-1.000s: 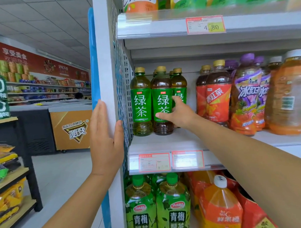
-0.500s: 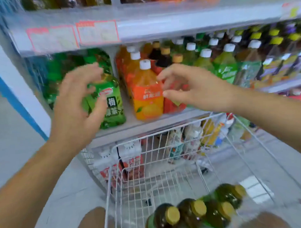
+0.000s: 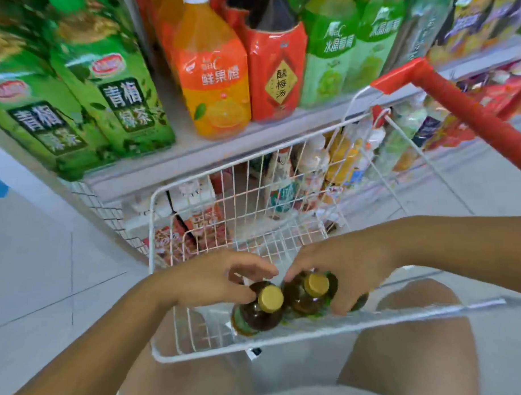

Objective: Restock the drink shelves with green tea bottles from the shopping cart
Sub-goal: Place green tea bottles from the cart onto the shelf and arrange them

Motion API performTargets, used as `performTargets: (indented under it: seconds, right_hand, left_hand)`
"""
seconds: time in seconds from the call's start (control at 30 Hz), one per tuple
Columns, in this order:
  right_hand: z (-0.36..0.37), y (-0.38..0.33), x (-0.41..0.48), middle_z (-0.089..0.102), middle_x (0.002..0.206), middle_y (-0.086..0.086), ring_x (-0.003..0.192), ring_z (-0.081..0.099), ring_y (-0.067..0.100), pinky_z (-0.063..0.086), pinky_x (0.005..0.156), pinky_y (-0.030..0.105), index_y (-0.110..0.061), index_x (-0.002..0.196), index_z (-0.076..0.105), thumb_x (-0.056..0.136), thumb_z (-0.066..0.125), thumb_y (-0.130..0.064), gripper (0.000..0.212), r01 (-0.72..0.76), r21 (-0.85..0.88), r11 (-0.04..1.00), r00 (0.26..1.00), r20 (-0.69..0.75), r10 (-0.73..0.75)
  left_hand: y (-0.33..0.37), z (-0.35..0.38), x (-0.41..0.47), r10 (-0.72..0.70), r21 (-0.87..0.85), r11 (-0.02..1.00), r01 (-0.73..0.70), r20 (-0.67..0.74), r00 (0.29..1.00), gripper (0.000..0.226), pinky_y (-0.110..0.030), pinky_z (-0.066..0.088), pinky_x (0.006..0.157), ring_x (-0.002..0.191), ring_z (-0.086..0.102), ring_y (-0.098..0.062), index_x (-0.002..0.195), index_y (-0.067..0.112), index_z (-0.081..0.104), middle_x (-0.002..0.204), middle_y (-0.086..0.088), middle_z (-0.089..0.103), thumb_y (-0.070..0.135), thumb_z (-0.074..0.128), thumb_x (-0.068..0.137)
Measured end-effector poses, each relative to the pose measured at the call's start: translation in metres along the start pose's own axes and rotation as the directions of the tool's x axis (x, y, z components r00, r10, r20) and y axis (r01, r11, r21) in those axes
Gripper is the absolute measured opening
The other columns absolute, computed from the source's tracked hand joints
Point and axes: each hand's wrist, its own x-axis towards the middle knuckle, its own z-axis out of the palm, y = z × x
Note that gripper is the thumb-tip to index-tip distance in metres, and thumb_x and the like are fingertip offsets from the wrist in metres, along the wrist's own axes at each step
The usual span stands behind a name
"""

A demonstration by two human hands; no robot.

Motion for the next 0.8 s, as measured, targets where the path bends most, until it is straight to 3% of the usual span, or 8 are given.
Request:
performTargets:
  seconds: [0.13,0.3,0.33,0.4,0.47,0.57,0.7,0.8]
  right_hand:
    - [0.017,0.007,0.020,0.054,0.128,-0.006,0.116,0.052,0.016,0.042,0.095,0.026,-0.033,0.134,0.049,0.074,0.070,-0.040,0.064,0.033,-0.030,0.999,0.993,-0.108,-0.036]
    - [0.024,0.015,0.024,0.060,0.120,-0.016,0.109,0.058,0.006,0.043,0.084,0.014,-0.041,0.130,0.052,0.068,0.079,-0.040,0.067,0.005,-0.067,0.998,0.981,-0.193,-0.018]
    - [0.024,0.017,0.024,0.060,0.121,-0.016,0.109,0.058,0.006,0.043,0.084,0.013,-0.042,0.130,0.052,0.067,0.080,-0.040,0.069,-0.011,-0.047,0.999,0.975,-0.222,0.000]
    - [0.017,0.018,0.020,0.058,0.121,-0.018,0.109,0.057,0.005,0.042,0.087,0.015,-0.042,0.131,0.050,0.067,0.081,-0.041,0.072,-0.038,0.044,0.998,0.961,-0.272,0.049]
    - [0.003,0.020,0.012,0.055,0.115,-0.024,0.104,0.054,0.000,0.040,0.086,0.014,-0.044,0.129,0.048,0.068,0.082,-0.040,0.070,-0.046,0.153,0.987,0.946,-0.312,0.092]
    - [-0.011,0.024,0.011,0.054,0.115,-0.024,0.104,0.053,0.001,0.039,0.084,0.014,-0.041,0.130,0.049,0.070,0.082,-0.035,0.068,-0.026,0.279,0.960,0.904,-0.402,0.141]
    - [-0.024,0.040,0.028,0.058,0.110,-0.021,0.098,0.059,0.001,0.045,0.074,0.009,-0.037,0.123,0.054,0.071,0.084,-0.026,0.061,0.022,0.444,0.896,0.837,-0.498,0.226]
    - [-0.032,0.055,0.047,0.062,0.108,-0.017,0.097,0.061,0.005,0.044,0.070,0.009,-0.037,0.117,0.057,0.071,0.084,-0.023,0.055,0.065,0.511,0.857,0.806,-0.533,0.257]
  left_hand:
    - [0.001,0.001,0.000,-0.055,0.090,0.995,0.047,0.088,0.995,0.059,-0.020,0.035,0.109,0.120,0.043,0.019,0.131,0.045,0.053,0.133,0.030,0.051,0.021,0.077,0.082]
    - [0.002,0.011,0.003,-0.068,0.178,0.983,0.045,0.127,0.990,0.071,0.004,0.029,0.088,0.109,0.045,0.019,0.134,0.042,0.049,0.127,0.032,0.051,0.025,0.084,0.075]
    - [0.001,0.013,0.004,-0.056,0.189,0.981,0.033,0.114,0.992,0.070,0.004,0.031,0.088,0.108,0.047,0.016,0.133,0.041,0.050,0.126,0.030,0.053,0.026,0.085,0.074]
    - [-0.001,0.015,0.006,-0.021,0.182,0.983,0.008,0.071,0.997,0.066,-0.013,0.040,0.098,0.113,0.054,0.003,0.127,0.038,0.055,0.123,0.024,0.060,0.028,0.087,0.070]
    - [-0.004,0.012,0.005,0.008,0.164,0.986,-0.004,-0.020,1.000,0.058,-0.027,0.046,0.099,0.108,0.059,-0.001,0.118,0.038,0.060,0.115,0.020,0.065,0.032,0.088,0.068]
    - [-0.004,0.000,0.002,0.011,0.028,1.000,-0.004,-0.255,0.967,0.046,-0.026,0.050,0.092,0.098,0.063,0.002,0.106,0.042,0.065,0.104,0.021,0.069,0.033,0.088,0.067]
    - [0.000,-0.017,0.008,-0.111,-0.128,0.991,0.043,-0.589,0.800,0.047,-0.029,0.050,0.091,0.099,0.064,-0.003,0.106,0.041,0.065,0.102,0.017,0.071,0.033,0.088,0.066]
    - [-0.002,-0.031,0.019,-0.191,-0.145,0.981,0.127,-0.651,0.735,0.060,-0.033,0.050,0.094,0.104,0.063,-0.012,0.117,0.034,0.060,0.111,0.012,0.067,0.032,0.089,0.064]
